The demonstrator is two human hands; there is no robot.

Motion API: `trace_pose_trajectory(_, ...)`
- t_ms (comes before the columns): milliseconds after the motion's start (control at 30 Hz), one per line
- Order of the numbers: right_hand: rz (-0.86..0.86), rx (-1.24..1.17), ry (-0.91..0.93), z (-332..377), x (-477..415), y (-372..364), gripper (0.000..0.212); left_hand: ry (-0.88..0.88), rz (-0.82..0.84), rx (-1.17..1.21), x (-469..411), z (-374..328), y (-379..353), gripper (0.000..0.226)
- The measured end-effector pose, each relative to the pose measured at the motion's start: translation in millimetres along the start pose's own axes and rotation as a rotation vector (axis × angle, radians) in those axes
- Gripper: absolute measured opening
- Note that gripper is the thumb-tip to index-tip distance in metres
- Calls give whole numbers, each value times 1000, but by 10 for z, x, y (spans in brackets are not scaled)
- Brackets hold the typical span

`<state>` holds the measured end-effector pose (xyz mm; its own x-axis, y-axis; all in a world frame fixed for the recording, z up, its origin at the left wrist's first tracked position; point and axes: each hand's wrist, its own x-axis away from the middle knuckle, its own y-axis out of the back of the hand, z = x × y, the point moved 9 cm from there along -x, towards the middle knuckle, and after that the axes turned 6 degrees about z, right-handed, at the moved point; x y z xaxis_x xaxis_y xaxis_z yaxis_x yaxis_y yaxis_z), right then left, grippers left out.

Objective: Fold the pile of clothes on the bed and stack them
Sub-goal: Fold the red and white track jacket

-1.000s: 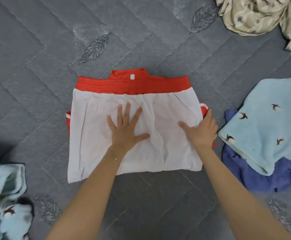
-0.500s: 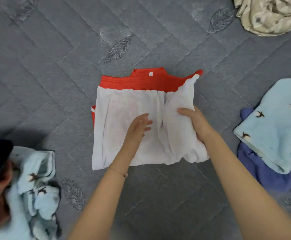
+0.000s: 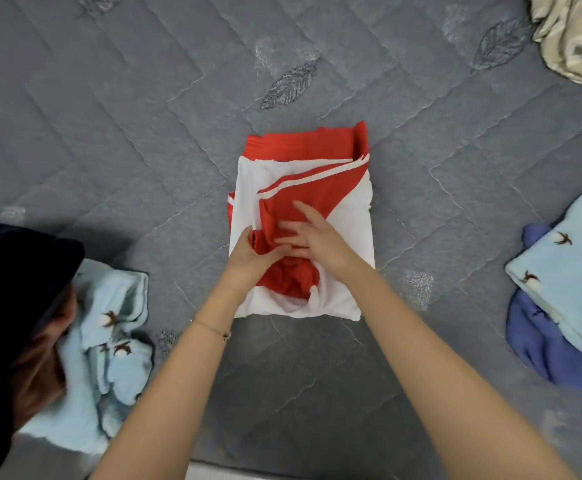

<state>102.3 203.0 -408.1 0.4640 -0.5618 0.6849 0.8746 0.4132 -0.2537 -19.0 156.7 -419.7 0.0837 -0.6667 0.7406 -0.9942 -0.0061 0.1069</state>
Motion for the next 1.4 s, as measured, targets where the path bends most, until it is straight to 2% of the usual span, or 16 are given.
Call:
trace_pose_trajectory(67,-172,198,96,46,13,111,45,-39,-73,5,-14,81,87,34)
trace_pose_trajectory(133,-322,436,233,150,79,247,41,-78,-119,11,-18,136,241,30)
trace_pose_trajectory(200,-378,652,333,204,106,336,43,-94,-179,-11,4,179,472,32)
trace_pose_trajectory(333,-328,1139,315,58,-21,285,64,-157,-269,-167,145,154,720,40)
trace_pose_trajectory(400,-263,1310,243,-128,-101,169,75,-284,-388,-420,269,26,684,57)
trace_pose_trajectory(467,-210,1375,209,-280,-161,90,78,-438,-467,-697,398,-160,485,54)
trace_pose_trajectory(600,-210,1344,264,-261,-182,120,68,-661,-328,-898,505,-337,-71,38)
trace_pose_trajectory(733,-387,1365,323,-73,-117,334,65,-616,-336,-913,496,-197,-128,35)
trace_pose_trajectory(800,-518,1320,254,-16,-97,527,73,-612,-395,-1022,482,-21,-83,20)
trace_pose_trajectory(867,-595,1146,183,-24,-79,715,85,-551,-446,-1093,444,207,12,23)
trace_pose_trajectory(1000,-551,632,151,-164,-115,779,104,-413,-434,-1186,382,573,58,52)
trace_pose_trajectory(1133,-580,315,173,-200,-125,762,111,-386,-408,-1170,344,592,49,46)
trace_pose_trajectory(1200,-580,190,89,-268,-100,834,99,-396,-381,-1178,337,579,62,49)
trace_pose_trajectory(1267,-588,139,29,-341,-40,876,66,-359,-398,-1107,361,618,130,56)
trace_pose_trajectory(1300,-612,124,28,-377,26,881,55,-294,-437,-982,396,664,195,62)
trace_pose_trajectory(1400,-709,30,39,-592,296,844,41,3,-570,-390,545,959,294,80)
